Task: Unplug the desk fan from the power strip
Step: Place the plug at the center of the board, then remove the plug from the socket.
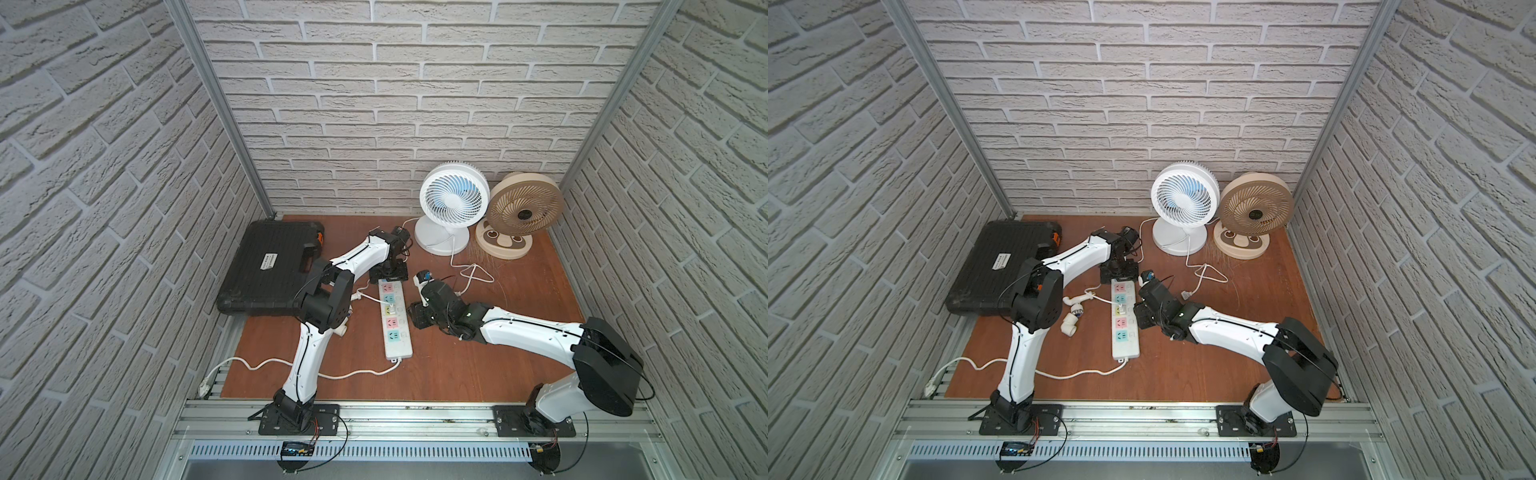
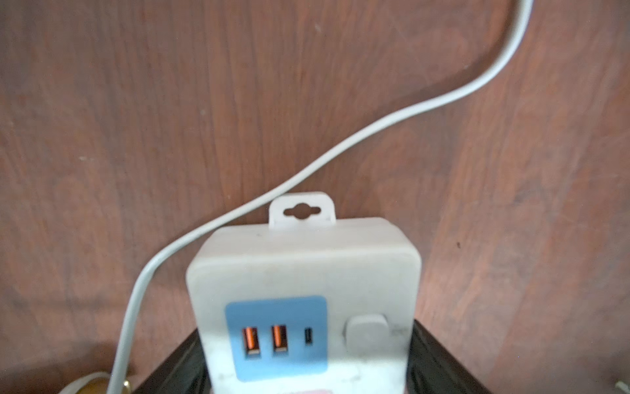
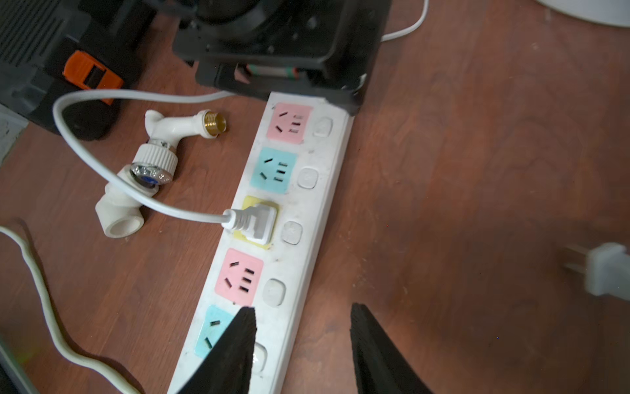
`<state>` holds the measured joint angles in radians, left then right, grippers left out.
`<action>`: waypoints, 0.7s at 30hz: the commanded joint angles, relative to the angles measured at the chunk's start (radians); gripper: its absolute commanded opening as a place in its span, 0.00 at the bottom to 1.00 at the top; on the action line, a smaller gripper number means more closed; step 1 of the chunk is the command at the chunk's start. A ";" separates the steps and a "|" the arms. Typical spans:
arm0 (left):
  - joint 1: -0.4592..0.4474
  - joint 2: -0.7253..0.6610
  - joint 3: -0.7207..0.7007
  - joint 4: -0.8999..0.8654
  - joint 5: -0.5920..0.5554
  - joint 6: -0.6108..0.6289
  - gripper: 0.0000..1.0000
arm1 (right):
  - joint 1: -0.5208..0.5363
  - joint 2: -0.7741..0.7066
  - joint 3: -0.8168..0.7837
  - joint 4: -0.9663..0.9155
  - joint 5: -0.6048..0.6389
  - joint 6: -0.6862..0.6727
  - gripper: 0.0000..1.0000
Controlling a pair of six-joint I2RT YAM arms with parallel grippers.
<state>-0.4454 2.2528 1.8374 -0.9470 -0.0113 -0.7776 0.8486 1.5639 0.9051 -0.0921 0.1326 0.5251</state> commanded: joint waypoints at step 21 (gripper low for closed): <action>0.026 0.145 -0.064 -0.204 0.061 -0.036 0.00 | 0.087 0.303 0.259 0.011 0.200 -0.046 0.47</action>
<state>-0.4412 2.2658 1.8507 -0.9688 0.0044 -0.7753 0.9279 1.8484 1.1358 -0.0727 0.2810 0.4934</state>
